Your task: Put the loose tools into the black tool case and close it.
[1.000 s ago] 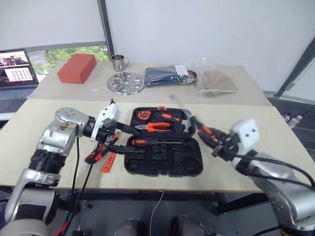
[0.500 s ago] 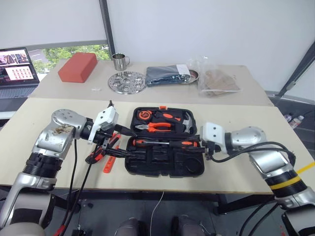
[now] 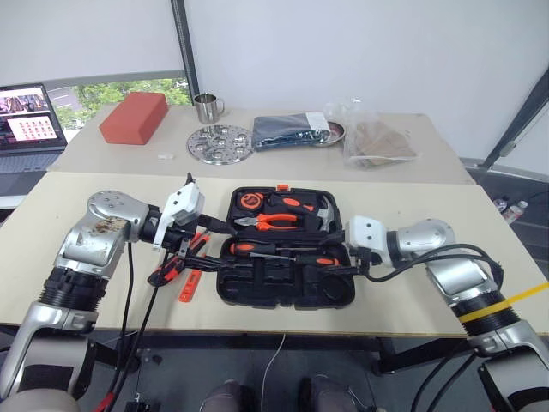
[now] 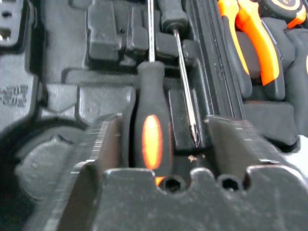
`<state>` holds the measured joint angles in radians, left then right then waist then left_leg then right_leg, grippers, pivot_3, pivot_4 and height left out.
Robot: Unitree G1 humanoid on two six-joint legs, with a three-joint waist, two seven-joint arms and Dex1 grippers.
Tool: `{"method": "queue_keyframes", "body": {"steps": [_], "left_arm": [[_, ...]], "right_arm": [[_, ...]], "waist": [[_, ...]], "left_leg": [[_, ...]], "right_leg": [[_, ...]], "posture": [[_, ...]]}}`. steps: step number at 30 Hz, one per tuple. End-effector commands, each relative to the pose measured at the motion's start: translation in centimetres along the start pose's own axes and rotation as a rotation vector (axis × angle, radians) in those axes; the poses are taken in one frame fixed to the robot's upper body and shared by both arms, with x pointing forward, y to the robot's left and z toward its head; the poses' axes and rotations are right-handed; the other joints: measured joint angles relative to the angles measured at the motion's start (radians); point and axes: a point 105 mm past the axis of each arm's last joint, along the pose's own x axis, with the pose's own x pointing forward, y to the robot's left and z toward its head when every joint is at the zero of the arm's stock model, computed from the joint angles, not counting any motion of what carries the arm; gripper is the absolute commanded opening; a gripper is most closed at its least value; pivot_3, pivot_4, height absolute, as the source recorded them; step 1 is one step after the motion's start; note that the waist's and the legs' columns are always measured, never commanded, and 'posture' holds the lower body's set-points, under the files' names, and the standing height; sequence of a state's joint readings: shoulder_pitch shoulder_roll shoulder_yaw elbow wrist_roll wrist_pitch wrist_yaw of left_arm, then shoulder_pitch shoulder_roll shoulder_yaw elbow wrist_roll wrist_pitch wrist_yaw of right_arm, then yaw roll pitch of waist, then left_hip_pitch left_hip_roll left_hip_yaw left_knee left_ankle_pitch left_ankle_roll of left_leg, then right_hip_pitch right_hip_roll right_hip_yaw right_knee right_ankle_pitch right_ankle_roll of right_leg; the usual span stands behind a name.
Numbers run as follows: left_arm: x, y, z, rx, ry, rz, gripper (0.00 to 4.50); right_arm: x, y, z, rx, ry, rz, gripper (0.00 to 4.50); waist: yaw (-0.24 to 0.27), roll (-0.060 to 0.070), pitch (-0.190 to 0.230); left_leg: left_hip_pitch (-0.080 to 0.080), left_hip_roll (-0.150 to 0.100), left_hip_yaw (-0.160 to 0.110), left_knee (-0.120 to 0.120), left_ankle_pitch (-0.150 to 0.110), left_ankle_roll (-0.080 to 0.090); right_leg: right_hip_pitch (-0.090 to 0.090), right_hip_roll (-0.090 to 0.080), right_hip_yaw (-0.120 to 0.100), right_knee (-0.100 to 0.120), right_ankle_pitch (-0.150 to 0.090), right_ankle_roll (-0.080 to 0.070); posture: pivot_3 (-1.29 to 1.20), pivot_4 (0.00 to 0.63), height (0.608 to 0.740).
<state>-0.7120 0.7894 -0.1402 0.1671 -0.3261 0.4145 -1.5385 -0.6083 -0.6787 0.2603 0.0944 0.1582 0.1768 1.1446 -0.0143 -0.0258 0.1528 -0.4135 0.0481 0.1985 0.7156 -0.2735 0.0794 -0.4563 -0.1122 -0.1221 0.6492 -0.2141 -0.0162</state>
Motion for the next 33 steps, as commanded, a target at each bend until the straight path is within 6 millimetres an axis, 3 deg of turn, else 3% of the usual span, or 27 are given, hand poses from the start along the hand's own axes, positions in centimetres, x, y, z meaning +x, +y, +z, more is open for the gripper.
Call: {"method": "queue_keyframes", "body": {"steps": [1, 7, 12, 13, 16, 18, 20, 22, 25, 29, 33], "left_arm": [[-0.2, 0.5, 1.1, 0.049, -0.015, 0.012, 4.5], [-0.1, 0.6, 0.7, 0.043, -0.012, 0.01, 4.5], [0.0, 0.5, 0.6, 0.038, -0.015, 0.012, 4.5], [0.0, 0.5, 0.6, 0.037, -0.015, 0.013, 4.5], [-0.2, 0.5, 0.4, 0.026, -0.017, 0.036, 4.5], [-0.5, 0.5, 0.1, 0.01, -0.015, 0.066, 4.5], [-1.0, 0.4, -0.3, -0.011, -0.014, 0.105, 4.5], [-2.2, 0.1, -0.9, -0.064, -0.023, 0.184, 4.5], [-5.1, -0.8, -2.8, -0.213, -0.042, 0.382, 4.5], [-8.9, -3.2, -5.7, -0.358, -0.025, 0.62, 4.5], [-12.0, -6.1, -8.8, -0.469, 0.049, 0.817, 4.5]], "right_arm": [[-0.1, -1.4, 3.1, 0.066, -0.122, -0.077, 3.8], [1.8, 0.2, 2.4, 0.077, -0.088, -0.045, 1.84], [3.6, 1.5, -0.9, 0.046, 0.082, -0.016, 0.11], [3.8, 1.7, -1.6, 0.037, 0.114, -0.012, 0.03], [4.7, 2.8, -3.3, 0.003, 0.189, 0.015, 0.03], [4.7, 2.7, -2.7, -0.007, 0.161, 0.009, 0.03], [4.4, 2.1, -1.2, 0.001, 0.097, -0.012, 0.03], [3.6, 1.2, 1.5, 0.03, -0.021, -0.05, 0.03], [1.2, 0.3, 5.8, 0.144, -0.208, -0.074, 0.03], [-1.3, 1.0, 8.5, 0.206, -0.302, -0.038, 1.17], [-2.4, 1.7, 9.1, 0.222, -0.309, -0.032, 2.58]], "waist": [[0.0, 0.0, 0.0], [0.001, 0.0, 0.0], [-0.002, 0.0, 0.0], [-0.003, 0.0, 0.0], [-0.003, 0.001, -0.001], [-0.004, 0.001, -0.001], [-0.005, 0.001, -0.001], [-0.007, 0.001, -0.001], [-0.016, 0.001, -0.001], [-0.019, 0.002, 0.0], [-0.016, 0.002, 0.0]], "left_leg": [[0.0, 0.0, 0.0, 0.0, 0.0, 0.0], [0.0, 0.0, 0.0, 0.0, 0.0, 0.0], [0.0, 0.0, 0.0, 0.0, 0.0, 0.0], [0.0, 0.0, 0.0, 0.0, 0.0, 0.0], [0.002, 0.0, 0.0, 0.0, 0.0, 0.0], [0.004, 0.0, 0.0, 0.0, 0.0, 0.0], [0.008, 0.0, 0.001, 0.0, 0.0, -0.001], [0.008, 0.001, 0.0, -0.001, 0.0, -0.002], [0.005, 0.001, 0.0, -0.001, 0.001, -0.002], [0.003, 0.001, -0.003, -0.002, 0.0, -0.002], [0.005, 0.001, -0.003, -0.004, -0.001, -0.004]], "right_leg": [[0.0, 0.0, 0.0, 0.0, 0.0, 0.0], [0.0, 0.0, 0.0, 0.0, 0.0, -0.001], [0.0, 0.0, 0.0, 0.0, 0.0, -0.001], [0.0, 0.0, 0.0, 0.0, 0.0, -0.001], [0.001, 0.0, 0.0, 0.0, 0.0, 0.001], [0.003, 0.0, 0.0, 0.0, -0.001, 0.002], [0.006, 0.0, 0.001, 0.001, -0.002, 0.003], [0.006, 0.0, 0.002, 0.001, -0.003, 0.005], [0.001, 0.0, 0.002, 0.003, 0.0, -0.003], [-0.001, -0.001, 0.001, 0.007, -0.001, -0.005], [0.001, -0.002, 0.001, 0.005, -0.002, -0.006]], "posture": [[0.0, 0.15, 0.736], [0.0, 0.15, 0.736], [0.0, 0.15, 0.736], [0.0, 0.15, 0.736], [0.0, 0.15, 0.736], [0.0, 0.15, 0.736], [0.0, 0.15, 0.736], [0.0, 0.15, 0.736], [0.0, 0.15, 0.736], [0.0, 0.15, 0.736], [0.0, 0.15, 0.736]]}}
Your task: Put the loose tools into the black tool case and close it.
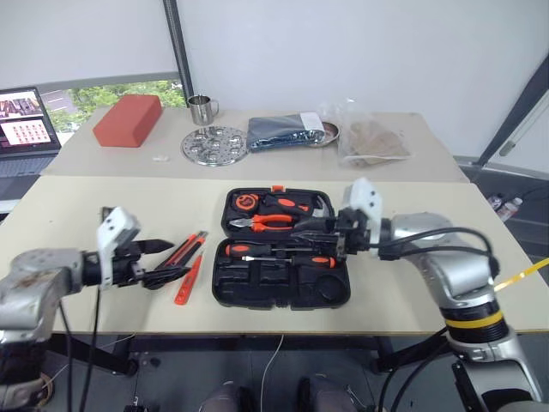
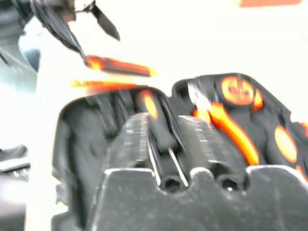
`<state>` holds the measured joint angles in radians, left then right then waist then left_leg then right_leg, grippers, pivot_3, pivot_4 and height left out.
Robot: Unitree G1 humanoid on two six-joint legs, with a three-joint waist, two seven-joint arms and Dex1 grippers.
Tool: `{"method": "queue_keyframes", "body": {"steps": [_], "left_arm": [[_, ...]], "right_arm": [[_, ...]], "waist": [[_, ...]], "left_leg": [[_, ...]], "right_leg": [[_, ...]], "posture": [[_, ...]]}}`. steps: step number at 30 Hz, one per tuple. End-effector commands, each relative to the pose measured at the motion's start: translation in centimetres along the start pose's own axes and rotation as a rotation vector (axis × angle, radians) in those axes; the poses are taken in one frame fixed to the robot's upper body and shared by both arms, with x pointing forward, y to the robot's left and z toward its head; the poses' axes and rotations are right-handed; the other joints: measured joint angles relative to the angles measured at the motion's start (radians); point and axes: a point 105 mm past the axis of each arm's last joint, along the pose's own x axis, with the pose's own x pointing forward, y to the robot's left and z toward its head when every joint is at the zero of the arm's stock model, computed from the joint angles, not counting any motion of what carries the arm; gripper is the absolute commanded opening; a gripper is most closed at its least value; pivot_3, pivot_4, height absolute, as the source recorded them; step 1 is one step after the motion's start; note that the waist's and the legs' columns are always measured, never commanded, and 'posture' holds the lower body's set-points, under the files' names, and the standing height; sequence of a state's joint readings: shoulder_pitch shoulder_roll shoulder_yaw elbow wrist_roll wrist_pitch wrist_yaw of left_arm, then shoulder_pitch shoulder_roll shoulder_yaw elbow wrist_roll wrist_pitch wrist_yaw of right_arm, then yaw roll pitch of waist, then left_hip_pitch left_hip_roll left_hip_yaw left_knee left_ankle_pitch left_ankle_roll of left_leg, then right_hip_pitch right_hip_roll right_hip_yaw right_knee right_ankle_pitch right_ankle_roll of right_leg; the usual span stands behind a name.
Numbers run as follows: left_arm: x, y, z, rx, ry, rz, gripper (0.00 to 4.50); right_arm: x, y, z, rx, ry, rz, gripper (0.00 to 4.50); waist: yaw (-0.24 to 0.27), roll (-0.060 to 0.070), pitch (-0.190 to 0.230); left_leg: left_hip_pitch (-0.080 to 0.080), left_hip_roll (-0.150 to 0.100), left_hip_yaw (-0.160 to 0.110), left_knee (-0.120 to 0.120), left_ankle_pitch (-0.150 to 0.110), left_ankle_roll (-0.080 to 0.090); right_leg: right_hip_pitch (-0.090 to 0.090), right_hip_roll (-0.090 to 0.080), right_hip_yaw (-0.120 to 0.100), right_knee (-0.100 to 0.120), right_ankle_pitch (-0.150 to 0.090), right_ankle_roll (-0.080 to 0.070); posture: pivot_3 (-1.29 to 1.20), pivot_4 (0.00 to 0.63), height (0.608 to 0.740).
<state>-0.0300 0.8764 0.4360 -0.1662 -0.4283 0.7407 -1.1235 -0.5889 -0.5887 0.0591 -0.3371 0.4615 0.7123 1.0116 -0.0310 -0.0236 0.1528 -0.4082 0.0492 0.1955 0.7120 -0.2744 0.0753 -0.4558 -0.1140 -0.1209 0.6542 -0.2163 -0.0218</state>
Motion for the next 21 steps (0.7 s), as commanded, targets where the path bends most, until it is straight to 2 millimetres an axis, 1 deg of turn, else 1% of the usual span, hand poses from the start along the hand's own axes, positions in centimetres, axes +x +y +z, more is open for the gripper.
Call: {"method": "queue_keyframes", "body": {"steps": [1, 3, 4, 5, 6, 7, 9, 12, 14, 16, 17, 20, 21], "left_arm": [[-3.4, 0.9, -0.6, -0.007, 0.004, 0.187, 4.5], [-4.0, 0.7, -1.1, -0.012, 0.026, 0.235, 4.5], [-3.8, 0.3, -0.8, -0.026, 0.019, 0.227, 4.5], [-3.2, -0.4, -0.1, -0.033, 0.006, 0.201, 4.5], [-2.5, -1.2, 0.7, -0.036, -0.005, 0.169, 4.5], [-2.0, -1.8, 1.2, -0.037, -0.008, 0.149, 4.5], [-0.4, -3.1, 2.3, -0.035, 0.0, 0.119, 4.5], [1.3, -4.3, 3.1, -0.048, 0.033, 0.105, 4.5], [2.6, -4.3, 2.9, -0.08, 0.085, 0.165, 4.5], [3.5, -4.3, 2.6, -0.111, 0.124, 0.209, 4.5], [3.9, -4.4, 2.7, -0.122, 0.132, 0.216, 4.5], [5.6, -5.8, 3.0, -0.113, 0.141, 0.189, 4.5], [6.1, -6.2, 2.6, -0.132, 0.163, 0.182, 4.5]], "right_arm": [[-0.8, 0.9, 0.8, 0.006, -0.018, 0.004, 2.91], [-0.9, 1.2, 0.5, 0.009, -0.009, 0.0, 3.6], [-0.9, 1.3, 0.5, 0.011, -0.008, -0.002, 3.86], [-0.8, 1.5, 0.4, 0.014, -0.007, -0.006, 4.26], [-0.8, 1.6, 0.3, 0.015, -0.008, -0.011, 4.43], [-0.7, 1.7, 0.2, 0.016, -0.008, -0.015, 4.43], [-0.6, 1.7, 0.1, 0.013, -0.007, -0.036, 4.43], [-0.6, 1.7, 0.0, 0.01, -0.005, -0.057, 4.43], [-0.7, 1.9, -0.2, 0.012, -0.001, -0.073, 4.43], [-0.9, 2.1, -0.3, 0.014, 0.002, -0.081, 4.43], [-1.0, 2.2, -0.3, 0.015, 0.004, -0.085, 4.43], [-1.3, 2.3, -0.6, 0.022, 0.011, -0.111, 4.43], [-1.4, 2.3, -0.6, 0.024, 0.013, -0.12, 4.43]], "waist": [[0.005, 0.0, 0.0], [0.016, 0.0, 0.0], [0.021, 0.0, 0.0], [0.028, 0.0, 0.0], [0.035, 0.0, 0.0], [0.037, 0.0, 0.0], [0.044, 0.0, 0.0], [0.041, 0.0, 0.0], [0.039, 0.0, 0.0], [0.034, 0.0, 0.0], [0.031, 0.0, 0.0], [0.029, -0.001, 0.0], [0.029, -0.001, 0.0]], "left_leg": [[0.0, 0.0, 0.0, 0.0, 0.0, 0.0], [0.0, 0.0, 0.0, 0.0, -0.004, -0.007], [0.0, 0.0, 0.0, 0.0, -0.005, -0.008], [0.0, 0.0, 0.0, -0.001, -0.005, -0.009], [0.0, 0.0, 0.0, -0.001, -0.006, -0.011], [0.0, -0.001, 0.0, -0.001, -0.006, -0.011], [0.0, -0.001, 0.0, 0.0, -0.006, -0.011], [0.001, -0.003, 0.0, -0.001, -0.006, -0.011], [0.001, -0.004, 0.0, -0.001, -0.006, -0.01], [0.001, -0.003, 0.001, -0.001, -0.004, -0.01], [0.002, -0.002, 0.001, -0.001, -0.002, -0.006], [0.002, -0.001, 0.0, -0.002, 0.001, -0.005], [0.002, 0.0, 0.001, -0.002, 0.001, -0.005]], "right_leg": [[0.0, 0.0, 0.0, 0.0, 0.0, 0.0], [0.0, -0.002, 0.0, 0.0, 0.0, 0.0], [-0.001, -0.003, 0.0, 0.0, 0.0, -0.001], [-0.001, -0.004, -0.001, 0.0, 0.0, -0.001], [-0.001, -0.009, -0.001, 0.0, 0.0, -0.001], [-0.001, -0.01, -0.002, 0.0, 0.0, -0.001], [-0.001, -0.01, -0.002, 0.0, 0.0, 0.0], [0.0, -0.007, -0.001, 0.001, 0.0, 0.0], [0.0, -0.005, 0.0, 0.003, 0.0, 0.0], [0.001, -0.001, 0.001, 0.002, 0.0, 0.0], [0.001, 0.001, 0.001, 0.003, 0.0, 0.0], [0.001, 0.003, 0.0, 0.002, -0.001, -0.002], [0.001, 0.003, 0.0, 0.002, -0.001, -0.002]], "posture": [[0.0, 0.15, 0.736], [0.0, 0.15, 0.736], [0.0, 0.15, 0.736], [0.0, 0.15, 0.736], [0.0, 0.15, 0.736], [0.0, 0.15, 0.736], [0.0, 0.15, 0.736], [0.0, 0.15, 0.736], [0.0, 0.15, 0.736], [0.0, 0.15, 0.736], [0.0, 0.15, 0.736], [0.0, 0.15, 0.736], [0.0, 0.15, 0.736]]}}
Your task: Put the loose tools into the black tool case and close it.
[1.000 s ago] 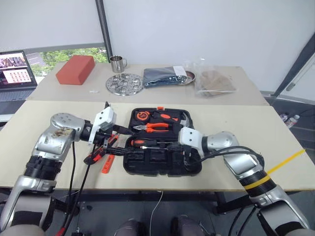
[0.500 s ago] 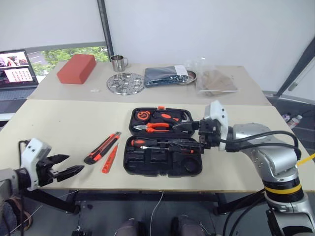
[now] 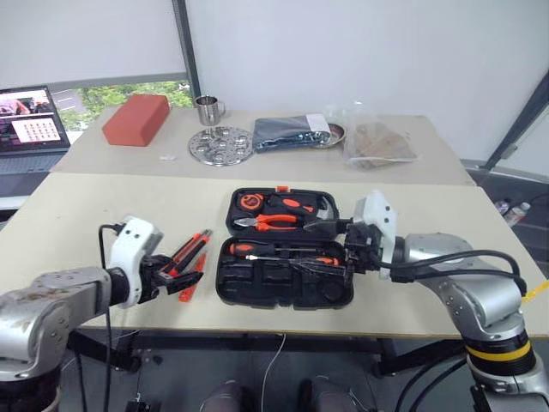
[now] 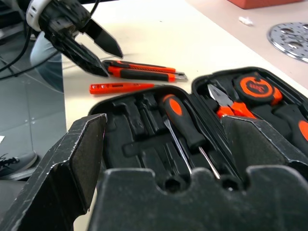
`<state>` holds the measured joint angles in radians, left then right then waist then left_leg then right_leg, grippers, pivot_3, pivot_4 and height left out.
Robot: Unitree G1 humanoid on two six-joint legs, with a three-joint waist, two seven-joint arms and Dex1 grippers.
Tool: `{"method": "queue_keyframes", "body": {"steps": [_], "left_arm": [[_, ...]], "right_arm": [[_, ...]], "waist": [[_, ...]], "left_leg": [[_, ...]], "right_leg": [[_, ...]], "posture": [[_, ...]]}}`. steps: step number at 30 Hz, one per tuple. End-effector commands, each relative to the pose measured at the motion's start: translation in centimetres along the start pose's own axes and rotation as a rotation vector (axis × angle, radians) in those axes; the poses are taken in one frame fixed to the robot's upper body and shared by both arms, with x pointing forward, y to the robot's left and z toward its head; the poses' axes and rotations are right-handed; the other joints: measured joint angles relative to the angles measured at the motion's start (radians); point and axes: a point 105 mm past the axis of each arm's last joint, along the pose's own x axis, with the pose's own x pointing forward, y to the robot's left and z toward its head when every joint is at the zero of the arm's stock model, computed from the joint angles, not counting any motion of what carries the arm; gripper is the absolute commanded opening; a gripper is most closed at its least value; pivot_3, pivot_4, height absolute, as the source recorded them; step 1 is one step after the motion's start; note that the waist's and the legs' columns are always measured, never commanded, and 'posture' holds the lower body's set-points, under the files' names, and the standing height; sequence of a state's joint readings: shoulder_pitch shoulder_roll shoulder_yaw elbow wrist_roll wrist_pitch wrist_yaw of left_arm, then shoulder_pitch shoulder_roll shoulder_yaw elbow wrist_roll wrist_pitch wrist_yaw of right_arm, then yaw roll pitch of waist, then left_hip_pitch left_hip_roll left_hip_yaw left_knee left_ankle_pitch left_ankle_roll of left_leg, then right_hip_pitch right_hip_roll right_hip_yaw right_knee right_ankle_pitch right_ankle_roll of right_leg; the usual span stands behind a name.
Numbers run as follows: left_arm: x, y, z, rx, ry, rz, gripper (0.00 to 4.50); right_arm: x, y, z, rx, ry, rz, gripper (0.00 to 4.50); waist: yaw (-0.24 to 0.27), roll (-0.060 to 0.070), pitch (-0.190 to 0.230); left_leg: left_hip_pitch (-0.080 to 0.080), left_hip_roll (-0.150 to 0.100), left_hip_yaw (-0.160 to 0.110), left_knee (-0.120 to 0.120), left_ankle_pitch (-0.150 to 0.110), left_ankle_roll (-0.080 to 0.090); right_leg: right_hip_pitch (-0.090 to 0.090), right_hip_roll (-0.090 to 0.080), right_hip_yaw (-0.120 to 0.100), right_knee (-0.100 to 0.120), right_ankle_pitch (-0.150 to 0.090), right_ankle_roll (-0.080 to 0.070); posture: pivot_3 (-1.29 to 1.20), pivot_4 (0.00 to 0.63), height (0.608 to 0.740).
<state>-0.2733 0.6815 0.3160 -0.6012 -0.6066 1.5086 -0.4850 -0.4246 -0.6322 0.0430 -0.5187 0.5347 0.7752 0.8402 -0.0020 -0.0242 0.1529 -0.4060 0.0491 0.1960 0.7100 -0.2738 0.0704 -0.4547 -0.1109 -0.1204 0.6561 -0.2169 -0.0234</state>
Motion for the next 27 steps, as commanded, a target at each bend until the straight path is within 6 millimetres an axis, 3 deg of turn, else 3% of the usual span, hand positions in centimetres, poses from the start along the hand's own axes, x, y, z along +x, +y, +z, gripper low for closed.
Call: {"method": "queue_keyframes", "body": {"steps": [1, 6, 10, 13, 16, 19, 25, 27], "left_arm": [[1.0, -1.6, -0.3, 0.037, 0.039, 0.01, 4.5], [2.4, -0.2, -2.0, 0.013, 0.124, 0.106, 4.5], [3.5, 0.2, -2.8, 0.007, 0.148, 0.128, 3.52], [3.8, 0.4, -2.9, 0.01, 0.142, 0.131, 2.38], [3.5, 0.6, -2.4, 0.008, 0.121, 0.14, 1.52], [3.1, 0.4, -1.0, 0.0, 0.05, 0.124, 1.52], [1.8, -1.3, 2.7, -0.031, -0.148, 0.007, 1.52], [1.5, -0.8, 2.7, -0.052, -0.155, 0.023, 1.92]], "right_arm": [[-0.6, 0.2, 1.0, -0.026, -0.023, -0.033, 4.43], [-0.9, 0.1, 0.9, -0.015, -0.018, -0.053, 4.43], [-1.1, -0.1, 0.7, -0.003, -0.013, -0.073, 4.5], [-1.4, -0.2, 0.6, 0.005, -0.014, -0.087, 4.5], [-1.6, -0.3, 0.5, 0.012, -0.015, -0.097, 4.5], [-1.8, -0.1, 0.3, 0.018, -0.012, -0.097, 4.5], [-1.7, 0.3, 0.0, 0.026, -0.007, -0.08, 4.5], [-1.6, 0.3, 0.0, 0.027, -0.009, -0.072, 4.5]], "waist": [[0.0, 0.0, 0.0], [-0.003, 0.0, 0.0], [-0.009, 0.0, 0.0], [-0.015, 0.0, -0.001], [-0.013, 0.001, -0.001], [-0.013, 0.001, -0.001], [-0.007, 0.0, 0.0], [-0.004, -0.001, 0.0]], "left_leg": [[0.0, 0.0, 0.0, 0.0, 0.0, 0.0], [0.002, 0.0, 0.0, 0.0, -0.002, -0.005], [0.005, 0.0, 0.0, 0.0, -0.003, -0.008], [0.007, 0.001, 0.0, -0.003, -0.003, -0.01], [0.013, 0.0, 0.001, -0.009, -0.001, -0.012], [0.022, 0.001, 0.0, -0.016, 0.0, -0.016], [0.018, 0.002, -0.001, -0.017, 0.001, -0.017], [0.017, 0.001, -0.001, -0.016, 0.002, -0.015]], "right_leg": [[0.0, 0.0, 0.0, 0.0, 0.0, 0.0], [0.001, -0.001, 0.001, 0.001, 0.0, 0.0], [0.003, -0.001, 0.002, 0.001, 0.0, -0.001], [0.005, -0.001, 0.003, 0.001, -0.001, -0.001], [0.007, -0.001, 0.007, 0.001, -0.001, -0.002], [0.014, -0.001, 0.01, -0.001, -0.007, -0.003], [0.012, -0.001, 0.009, -0.001, -0.008, -0.005], [0.012, 0.0, 0.008, -0.001, -0.005, -0.009]], "posture": [[0.0, 0.15, 0.736], [0.0, 0.15, 0.736], [0.0, 0.15, 0.736], [0.0, 0.15, 0.736], [0.0, 0.15, 0.736], [0.0, 0.15, 0.736], [0.0, 0.15, 0.736], [0.0, 0.15, 0.736]]}}
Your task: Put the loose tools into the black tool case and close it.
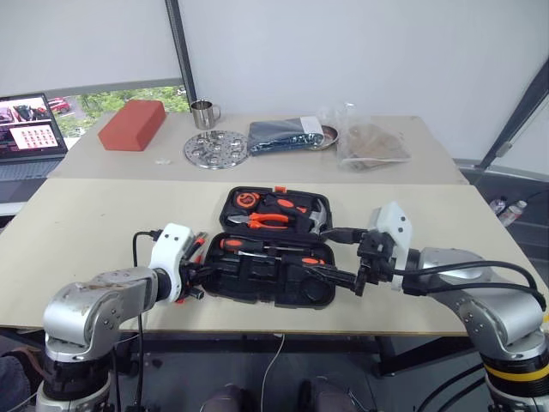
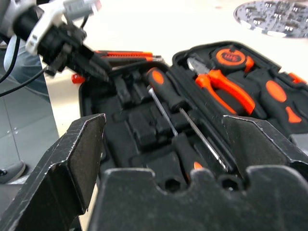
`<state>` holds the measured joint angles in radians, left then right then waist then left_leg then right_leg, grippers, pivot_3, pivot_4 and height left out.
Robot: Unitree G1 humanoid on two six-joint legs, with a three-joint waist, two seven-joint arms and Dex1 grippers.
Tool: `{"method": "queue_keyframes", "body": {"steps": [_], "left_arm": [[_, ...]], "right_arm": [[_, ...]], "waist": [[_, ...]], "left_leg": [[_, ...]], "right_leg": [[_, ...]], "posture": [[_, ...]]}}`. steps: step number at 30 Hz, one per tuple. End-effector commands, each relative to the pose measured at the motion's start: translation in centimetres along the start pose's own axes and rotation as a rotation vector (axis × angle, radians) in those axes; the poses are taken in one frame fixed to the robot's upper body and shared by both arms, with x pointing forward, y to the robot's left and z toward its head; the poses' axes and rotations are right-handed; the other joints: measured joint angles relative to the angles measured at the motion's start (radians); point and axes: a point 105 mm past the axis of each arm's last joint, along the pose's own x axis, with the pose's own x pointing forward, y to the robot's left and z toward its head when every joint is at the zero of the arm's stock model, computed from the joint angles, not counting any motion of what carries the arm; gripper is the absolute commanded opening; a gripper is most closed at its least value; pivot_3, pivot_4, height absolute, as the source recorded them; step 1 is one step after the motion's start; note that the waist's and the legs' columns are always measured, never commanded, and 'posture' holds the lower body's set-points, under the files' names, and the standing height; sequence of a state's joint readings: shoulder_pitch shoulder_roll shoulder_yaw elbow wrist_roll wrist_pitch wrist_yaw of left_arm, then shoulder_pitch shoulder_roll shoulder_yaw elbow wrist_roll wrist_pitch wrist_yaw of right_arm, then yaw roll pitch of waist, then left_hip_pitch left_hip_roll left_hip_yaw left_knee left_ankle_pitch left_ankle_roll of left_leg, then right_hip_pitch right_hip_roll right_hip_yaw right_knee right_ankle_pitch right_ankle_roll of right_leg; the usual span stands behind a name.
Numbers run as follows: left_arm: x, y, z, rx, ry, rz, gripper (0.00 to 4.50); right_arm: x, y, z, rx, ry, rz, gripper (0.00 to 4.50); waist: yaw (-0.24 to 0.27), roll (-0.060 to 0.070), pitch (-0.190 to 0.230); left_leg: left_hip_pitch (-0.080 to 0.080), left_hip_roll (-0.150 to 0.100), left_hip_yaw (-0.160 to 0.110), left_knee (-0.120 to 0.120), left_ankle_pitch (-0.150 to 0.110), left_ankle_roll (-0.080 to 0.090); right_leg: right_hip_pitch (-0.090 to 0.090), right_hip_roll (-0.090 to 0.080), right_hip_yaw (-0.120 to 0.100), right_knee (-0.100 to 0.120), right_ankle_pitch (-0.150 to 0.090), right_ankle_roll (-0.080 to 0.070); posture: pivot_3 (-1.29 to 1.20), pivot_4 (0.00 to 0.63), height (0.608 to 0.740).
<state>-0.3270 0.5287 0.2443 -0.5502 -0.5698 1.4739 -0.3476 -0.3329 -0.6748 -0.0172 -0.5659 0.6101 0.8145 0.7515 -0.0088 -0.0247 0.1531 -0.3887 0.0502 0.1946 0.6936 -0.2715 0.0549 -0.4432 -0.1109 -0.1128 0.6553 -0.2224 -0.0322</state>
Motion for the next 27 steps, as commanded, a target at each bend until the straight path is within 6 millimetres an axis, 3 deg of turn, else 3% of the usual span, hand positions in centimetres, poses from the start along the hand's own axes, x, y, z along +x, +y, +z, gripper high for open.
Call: {"method": "queue_keyframes", "body": {"steps": [1, 5, 7, 11, 20, 24, 27], "left_arm": [[-1.3, 0.3, 1.8, -0.002, -0.092, 0.005, 2.37], [-1.2, 0.3, 1.0, -0.004, -0.057, -0.011, 3.71], [-1.3, 1.3, 0.9, -0.02, -0.046, 0.047, 4.42], [-1.6, 4.0, 0.1, -0.005, 0.002, 0.198, 4.42], [-0.9, 2.0, -1.7, -0.009, 0.046, 0.142, 4.42], [-0.9, 2.0, -1.2, 0.04, 0.032, 0.158, 3.33], [-1.4, 2.4, -0.3, 0.091, 0.016, 0.193, 3.33]], "right_arm": [[0.0, 0.5, 1.2, -0.046, -0.039, 0.018, 4.5], [0.2, 0.3, 1.4, -0.044, -0.045, 0.02, 4.5], [0.2, 0.2, 1.4, -0.044, -0.045, 0.017, 4.5], [0.2, 0.0, 1.3, -0.045, -0.042, 0.015, 4.5], [0.2, -0.1, 1.1, -0.033, -0.04, 0.012, 4.5], [0.2, 0.0, 1.0, -0.033, -0.035, 0.015, 4.5], [0.2, 0.0, 0.8, -0.03, -0.033, 0.009, 4.5]], "waist": [[0.006, 0.0, 0.0], [0.009, 0.0, 0.0], [0.011, 0.0, 0.0], [0.013, 0.0, 0.0], [0.022, -0.001, 0.0], [0.022, -0.001, 0.0], [0.022, -0.001, 0.0]], "left_leg": [[0.0, -0.001, 0.0, 0.0, 0.0, 0.001], [-0.001, -0.001, -0.001, 0.0, 0.0, 0.003], [-0.001, -0.001, -0.001, 0.0, 0.0, 0.002], [-0.001, -0.001, -0.002, -0.001, 0.0, 0.002], [-0.002, -0.001, -0.003, -0.001, -0.002, 0.0], [-0.002, -0.001, -0.003, -0.001, -0.002, 0.0], [-0.002, -0.001, -0.003, -0.001, -0.003, 0.0]], "right_leg": [[0.001, 0.0, 0.0, -0.001, 0.0, 0.0], [0.001, 0.0, -0.001, -0.004, 0.0, 0.0], [0.002, 0.001, -0.003, -0.005, 0.0, 0.0], [0.002, 0.001, -0.004, -0.007, 0.0, 0.0], [0.003, -0.001, -0.005, -0.008, 0.0, 0.001], [0.003, -0.002, -0.005, -0.008, 0.0, 0.001], [0.003, -0.002, -0.006, -0.008, 0.0, 0.001]], "posture": [[0.0, 0.15, 0.736], [0.0, 0.15, 0.736], [0.0, 0.15, 0.736], [0.0, 0.15, 0.736], [0.0, 0.15, 0.736], [0.0, 0.15, 0.736], [0.0, 0.15, 0.736]]}}
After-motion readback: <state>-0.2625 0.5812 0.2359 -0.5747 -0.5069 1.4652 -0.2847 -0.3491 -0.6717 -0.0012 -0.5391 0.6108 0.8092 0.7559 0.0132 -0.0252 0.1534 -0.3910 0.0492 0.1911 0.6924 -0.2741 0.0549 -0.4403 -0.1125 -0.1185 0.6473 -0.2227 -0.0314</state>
